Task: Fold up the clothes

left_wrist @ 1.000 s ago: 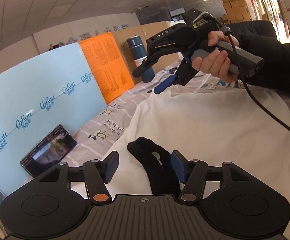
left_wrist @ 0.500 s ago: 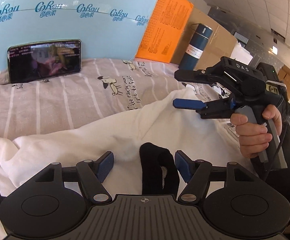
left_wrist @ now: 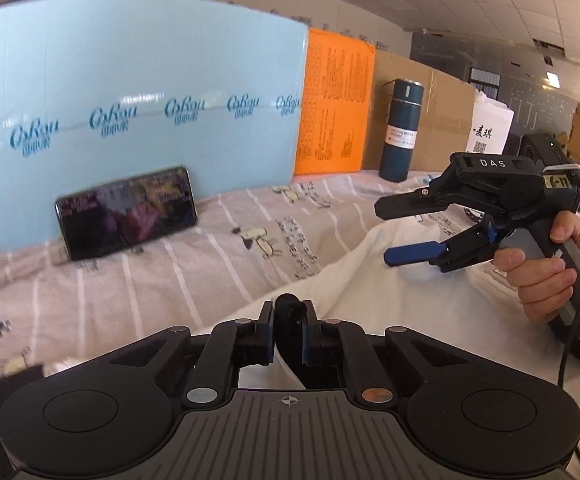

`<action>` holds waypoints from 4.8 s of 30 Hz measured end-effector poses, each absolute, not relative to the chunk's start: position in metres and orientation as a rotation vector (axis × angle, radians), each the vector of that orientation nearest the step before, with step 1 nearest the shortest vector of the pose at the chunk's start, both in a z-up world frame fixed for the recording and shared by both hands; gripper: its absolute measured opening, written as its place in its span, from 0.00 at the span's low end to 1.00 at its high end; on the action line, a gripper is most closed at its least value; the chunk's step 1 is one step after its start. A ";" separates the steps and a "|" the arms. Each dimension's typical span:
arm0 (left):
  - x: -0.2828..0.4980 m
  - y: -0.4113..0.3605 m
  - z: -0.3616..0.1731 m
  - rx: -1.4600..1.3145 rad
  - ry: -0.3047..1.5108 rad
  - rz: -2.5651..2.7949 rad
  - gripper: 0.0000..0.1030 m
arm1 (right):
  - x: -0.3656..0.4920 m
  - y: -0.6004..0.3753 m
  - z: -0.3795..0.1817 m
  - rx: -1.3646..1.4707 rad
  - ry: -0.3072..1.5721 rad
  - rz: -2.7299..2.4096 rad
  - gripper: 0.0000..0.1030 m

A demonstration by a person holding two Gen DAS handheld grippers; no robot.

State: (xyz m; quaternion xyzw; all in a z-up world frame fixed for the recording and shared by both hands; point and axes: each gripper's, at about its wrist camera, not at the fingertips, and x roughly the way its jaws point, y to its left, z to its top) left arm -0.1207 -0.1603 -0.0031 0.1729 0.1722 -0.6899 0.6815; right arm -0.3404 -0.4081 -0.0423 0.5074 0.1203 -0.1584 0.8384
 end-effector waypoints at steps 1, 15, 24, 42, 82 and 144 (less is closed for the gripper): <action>-0.125 -0.154 0.005 0.432 0.305 -1.581 0.10 | -0.341 -0.407 -0.041 1.076 0.246 -0.325 0.67; -0.165 -0.091 0.004 0.790 0.035 -1.913 0.10 | -0.395 -0.400 -0.030 1.071 0.177 -0.489 0.70; -0.167 -0.093 -0.016 0.747 0.076 -1.900 0.11 | -0.374 -0.397 0.006 0.916 0.242 -0.517 0.69; -0.154 -0.088 -0.020 0.603 0.114 -1.890 0.14 | -0.289 -0.413 -0.014 0.690 0.732 -0.883 0.55; -0.078 -0.067 0.008 0.293 0.312 -1.882 0.43 | -0.462 -0.328 -0.030 0.903 0.121 -1.044 0.48; -0.117 -0.068 -0.031 0.398 0.378 -1.461 0.95 | -0.291 -0.245 -0.010 0.429 0.483 -0.152 0.72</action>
